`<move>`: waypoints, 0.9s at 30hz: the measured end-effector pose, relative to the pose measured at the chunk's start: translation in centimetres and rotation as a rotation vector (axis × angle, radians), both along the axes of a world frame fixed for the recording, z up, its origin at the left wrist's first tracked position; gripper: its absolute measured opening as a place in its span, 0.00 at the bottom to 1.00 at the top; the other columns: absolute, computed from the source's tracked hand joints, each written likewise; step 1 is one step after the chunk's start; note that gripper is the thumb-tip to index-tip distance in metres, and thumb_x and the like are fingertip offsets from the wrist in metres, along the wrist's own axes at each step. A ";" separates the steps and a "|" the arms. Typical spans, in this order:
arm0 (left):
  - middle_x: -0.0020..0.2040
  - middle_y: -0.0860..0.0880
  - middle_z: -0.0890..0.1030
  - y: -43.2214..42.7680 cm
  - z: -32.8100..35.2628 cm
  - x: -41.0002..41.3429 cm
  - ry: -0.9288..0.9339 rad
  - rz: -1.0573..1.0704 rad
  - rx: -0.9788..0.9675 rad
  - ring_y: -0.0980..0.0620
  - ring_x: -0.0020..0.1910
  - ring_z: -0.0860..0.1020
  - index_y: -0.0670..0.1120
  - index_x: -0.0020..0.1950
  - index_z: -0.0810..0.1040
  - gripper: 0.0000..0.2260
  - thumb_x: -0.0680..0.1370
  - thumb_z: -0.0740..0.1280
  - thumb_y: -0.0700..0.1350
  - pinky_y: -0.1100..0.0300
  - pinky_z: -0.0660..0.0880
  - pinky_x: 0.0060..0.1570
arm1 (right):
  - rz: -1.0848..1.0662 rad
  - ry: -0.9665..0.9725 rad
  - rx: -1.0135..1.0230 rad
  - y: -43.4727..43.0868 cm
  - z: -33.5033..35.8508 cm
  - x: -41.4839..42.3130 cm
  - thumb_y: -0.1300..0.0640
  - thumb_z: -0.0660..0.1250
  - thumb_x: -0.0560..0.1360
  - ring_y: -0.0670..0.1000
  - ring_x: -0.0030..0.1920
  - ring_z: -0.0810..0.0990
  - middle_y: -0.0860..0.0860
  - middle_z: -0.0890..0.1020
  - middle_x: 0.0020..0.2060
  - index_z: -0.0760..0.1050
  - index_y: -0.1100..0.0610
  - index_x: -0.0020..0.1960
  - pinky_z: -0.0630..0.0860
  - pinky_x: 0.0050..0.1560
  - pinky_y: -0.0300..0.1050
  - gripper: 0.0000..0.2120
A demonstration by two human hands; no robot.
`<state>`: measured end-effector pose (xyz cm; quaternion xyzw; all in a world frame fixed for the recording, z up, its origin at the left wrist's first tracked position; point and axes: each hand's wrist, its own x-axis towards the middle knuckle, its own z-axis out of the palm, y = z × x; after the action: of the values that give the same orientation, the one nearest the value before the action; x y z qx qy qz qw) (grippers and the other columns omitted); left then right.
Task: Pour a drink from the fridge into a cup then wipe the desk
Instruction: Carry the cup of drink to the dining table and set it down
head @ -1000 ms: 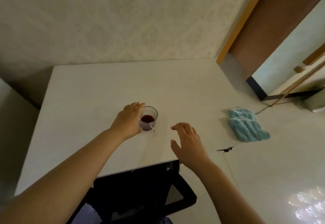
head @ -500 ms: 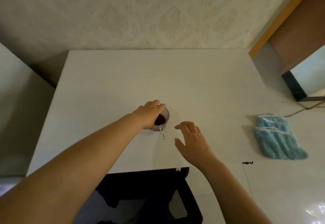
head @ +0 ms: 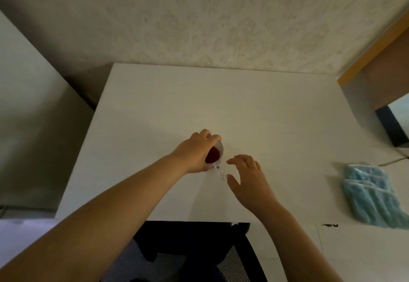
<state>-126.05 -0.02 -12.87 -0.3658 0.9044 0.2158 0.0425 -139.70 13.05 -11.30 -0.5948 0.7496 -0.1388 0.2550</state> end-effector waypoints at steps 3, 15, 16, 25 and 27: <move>0.63 0.50 0.67 0.0 1.1 4.4 0.085 0.180 -0.003 0.49 0.56 0.71 0.55 0.66 0.63 0.32 0.66 0.75 0.51 0.56 0.75 0.47 | 0.003 -0.082 -0.081 -1.5 1.2 2.2 0.53 0.62 0.76 0.50 0.64 0.66 0.47 0.68 0.64 0.68 0.50 0.63 0.64 0.62 0.44 0.16; 0.63 0.49 0.69 10.0 5.3 33.3 0.220 0.865 -0.051 0.48 0.60 0.71 0.55 0.67 0.65 0.38 0.62 0.78 0.53 0.52 0.74 0.55 | 0.486 -0.055 -0.217 -4.1 4.2 23.2 0.54 0.61 0.76 0.51 0.63 0.66 0.49 0.69 0.63 0.68 0.51 0.64 0.62 0.62 0.45 0.16; 0.63 0.50 0.70 11.9 5.5 35.9 0.234 0.922 -0.075 0.48 0.61 0.70 0.55 0.67 0.66 0.37 0.62 0.78 0.54 0.54 0.74 0.54 | 0.529 -0.054 -0.221 -3.7 4.3 25.8 0.53 0.61 0.76 0.50 0.63 0.65 0.49 0.69 0.64 0.67 0.51 0.64 0.61 0.63 0.44 0.16; 0.64 0.51 0.67 30.1 5.4 55.3 0.178 1.515 -0.172 0.48 0.60 0.68 0.56 0.69 0.64 0.36 0.65 0.76 0.51 0.54 0.74 0.51 | 1.038 -0.142 -0.225 3.6 4.1 51.7 0.54 0.63 0.75 0.48 0.61 0.64 0.50 0.71 0.60 0.70 0.52 0.62 0.57 0.57 0.36 0.16; 0.64 0.51 0.67 34.0 4.9 58.4 0.147 1.632 -0.190 0.48 0.60 0.68 0.57 0.69 0.64 0.35 0.65 0.75 0.50 0.55 0.73 0.48 | 1.193 -0.157 -0.217 6.1 3.8 56.8 0.53 0.62 0.75 0.48 0.61 0.64 0.49 0.70 0.60 0.69 0.51 0.62 0.57 0.57 0.36 0.16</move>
<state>-67.64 33.97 -7.93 -0.8947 0.3693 0.1248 -0.2181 -82.86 19.17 -7.46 -0.9227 0.2477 -0.0908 0.2813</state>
